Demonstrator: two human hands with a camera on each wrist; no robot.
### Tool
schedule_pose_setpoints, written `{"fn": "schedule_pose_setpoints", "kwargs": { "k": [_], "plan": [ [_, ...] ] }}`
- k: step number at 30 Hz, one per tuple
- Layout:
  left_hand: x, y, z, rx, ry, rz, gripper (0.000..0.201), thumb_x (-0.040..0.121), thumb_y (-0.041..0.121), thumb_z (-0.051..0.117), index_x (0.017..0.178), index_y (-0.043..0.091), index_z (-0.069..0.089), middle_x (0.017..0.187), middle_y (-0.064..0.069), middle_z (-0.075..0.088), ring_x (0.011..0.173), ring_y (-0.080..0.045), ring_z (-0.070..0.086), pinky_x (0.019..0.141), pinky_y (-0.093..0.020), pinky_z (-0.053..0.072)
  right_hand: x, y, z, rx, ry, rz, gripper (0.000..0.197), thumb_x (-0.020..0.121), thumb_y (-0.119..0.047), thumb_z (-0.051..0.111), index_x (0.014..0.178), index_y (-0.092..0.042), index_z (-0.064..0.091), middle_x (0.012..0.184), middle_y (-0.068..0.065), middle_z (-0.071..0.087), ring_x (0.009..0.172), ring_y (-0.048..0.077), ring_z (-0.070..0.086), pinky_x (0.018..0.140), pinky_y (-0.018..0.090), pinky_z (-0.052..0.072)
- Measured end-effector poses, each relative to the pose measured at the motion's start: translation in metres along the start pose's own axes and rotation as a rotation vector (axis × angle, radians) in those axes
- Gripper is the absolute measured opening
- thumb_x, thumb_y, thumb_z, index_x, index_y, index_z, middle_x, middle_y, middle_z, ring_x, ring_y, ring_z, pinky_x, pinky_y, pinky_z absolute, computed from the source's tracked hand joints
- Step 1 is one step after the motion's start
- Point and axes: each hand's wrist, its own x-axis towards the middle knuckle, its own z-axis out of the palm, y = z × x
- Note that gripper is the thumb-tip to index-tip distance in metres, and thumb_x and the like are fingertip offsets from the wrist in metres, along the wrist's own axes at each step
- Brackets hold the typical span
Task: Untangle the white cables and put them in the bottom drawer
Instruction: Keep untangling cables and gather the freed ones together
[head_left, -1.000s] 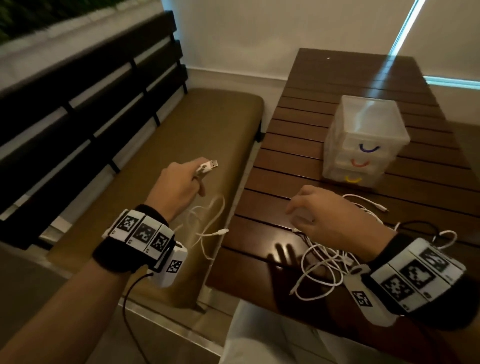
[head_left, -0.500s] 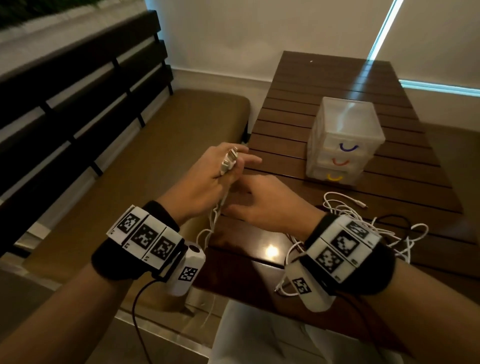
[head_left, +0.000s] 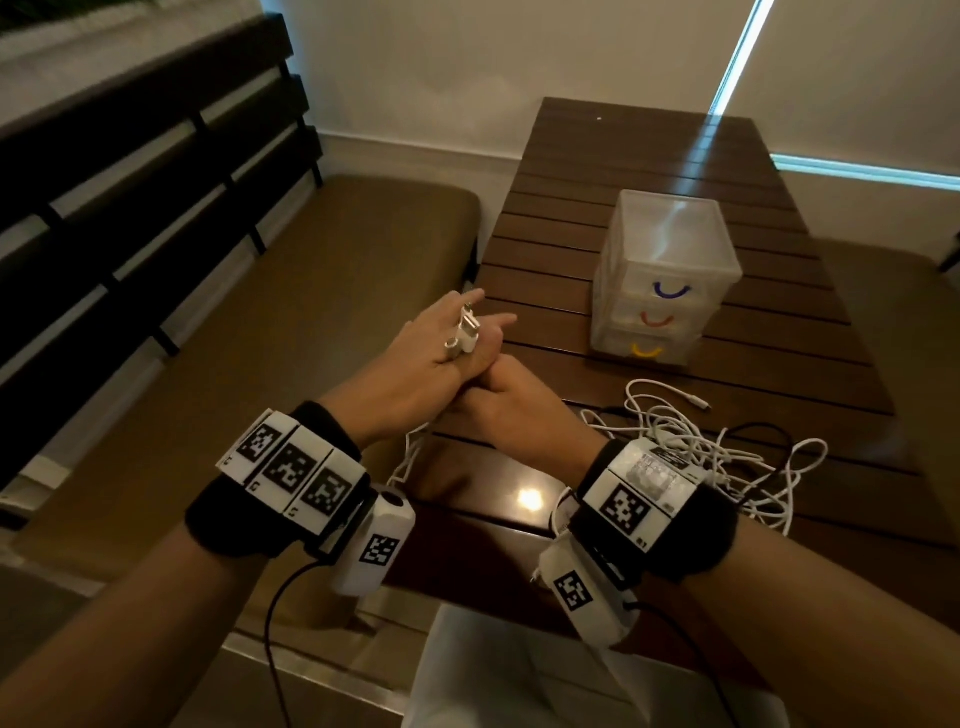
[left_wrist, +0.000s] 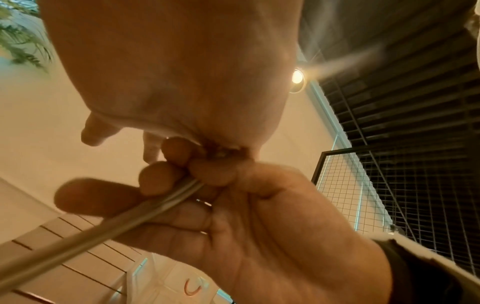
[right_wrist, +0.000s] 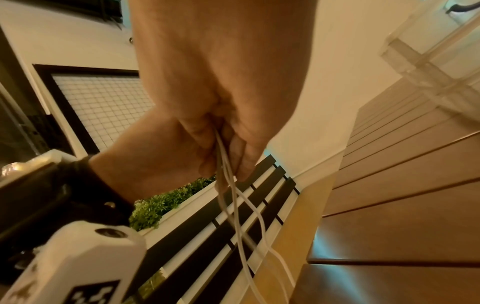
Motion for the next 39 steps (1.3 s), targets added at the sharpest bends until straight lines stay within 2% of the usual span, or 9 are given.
{"fn": "schedule_pose_setpoints", "kwargs": {
  "k": [4,7,10,15,21,30,33,36,39],
  "plan": [
    [-0.003,0.011,0.006,-0.116,0.213,0.167,0.049,0.095,0.029,0.059,0.141,0.026,0.045,0.132,0.009,0.058,0.117,-0.002,0.057,0.1,-0.037,0.049,-0.005,-0.003,0.001,0.129,0.023,0.043,0.028,0.084,-0.011,0.046,0.101,0.007,0.059,0.093,0.035,0.06,0.081,0.052,0.058,0.076,0.063,0.051],
    [-0.004,0.012,0.016,-0.143,0.327,0.298,0.058,0.092,0.013,0.064,0.143,0.022,0.038,0.112,0.007,0.069,0.097,-0.003,0.068,0.086,-0.022,0.054,-0.009,-0.005,-0.002,0.193,0.056,0.044,0.02,0.089,-0.005,0.039,0.094,-0.002,0.058,0.079,0.022,0.058,0.064,0.033,0.052,0.059,0.041,0.048],
    [-0.003,0.012,0.023,-0.177,0.369,0.379,0.054,0.092,0.018,0.064,0.139,0.026,0.04,0.111,0.003,0.069,0.096,-0.007,0.069,0.085,-0.028,0.056,-0.013,-0.005,-0.007,0.235,0.063,0.038,0.024,0.091,0.003,0.037,0.083,-0.011,0.055,0.058,-0.002,0.05,0.051,0.012,0.044,0.048,0.026,0.036],
    [-0.001,0.018,0.032,-0.381,0.379,0.355,0.038,0.1,0.042,0.042,0.104,0.01,0.063,0.098,-0.009,0.07,0.092,-0.022,0.07,0.081,-0.046,0.057,-0.022,-0.002,-0.015,0.204,0.038,0.063,0.039,0.1,-0.009,0.045,0.066,-0.023,0.058,0.048,-0.013,0.051,0.045,0.0,0.044,0.051,0.022,0.035],
    [0.004,0.025,0.036,-0.53,0.389,0.287,0.032,0.103,0.014,0.031,0.129,0.009,0.049,0.099,-0.016,0.071,0.086,-0.031,0.071,0.076,-0.044,0.058,-0.029,-0.007,-0.019,0.209,-0.016,0.104,0.034,0.102,-0.007,0.041,0.07,-0.013,0.052,0.047,-0.016,0.055,0.044,-0.004,0.052,0.048,0.009,0.039],
    [0.006,0.022,0.033,-0.53,0.254,0.274,0.041,0.102,0.003,0.035,0.141,0.005,0.047,0.116,-0.014,0.067,0.093,-0.028,0.071,0.083,-0.034,0.056,-0.027,-0.003,-0.019,0.195,-0.013,0.082,0.035,0.099,-0.016,0.045,0.066,-0.023,0.052,0.049,-0.016,0.05,0.046,-0.001,0.043,0.056,0.028,0.031],
    [0.005,0.02,0.034,-0.575,0.2,0.262,0.052,0.1,0.012,0.045,0.15,0.018,0.032,0.12,-0.011,0.067,0.098,-0.029,0.07,0.087,-0.036,0.056,-0.029,-0.004,-0.02,0.187,-0.01,0.063,0.041,0.101,-0.016,0.042,0.064,-0.028,0.054,0.049,-0.017,0.047,0.046,-0.001,0.038,0.052,0.025,0.03],
    [0.003,0.009,0.035,-0.754,0.108,0.116,0.09,0.084,0.045,0.067,0.153,0.034,0.01,0.137,-0.005,0.059,0.117,-0.026,0.063,0.097,-0.039,0.052,-0.031,-0.007,-0.023,0.211,0.009,0.061,0.05,0.104,-0.014,0.037,0.065,-0.034,0.06,0.048,-0.017,0.048,0.045,-0.002,0.04,0.051,0.021,0.031],
    [0.001,0.007,0.035,-0.645,-0.044,-0.041,0.092,0.069,0.07,0.069,0.145,0.028,0.04,0.138,0.002,0.058,0.124,-0.015,0.058,0.098,-0.032,0.052,-0.031,-0.007,-0.02,0.148,-0.032,0.062,0.031,0.099,-0.004,0.038,0.083,-0.017,0.061,0.059,-0.014,0.055,0.052,-0.005,0.047,0.055,0.013,0.033]
  ]
}}
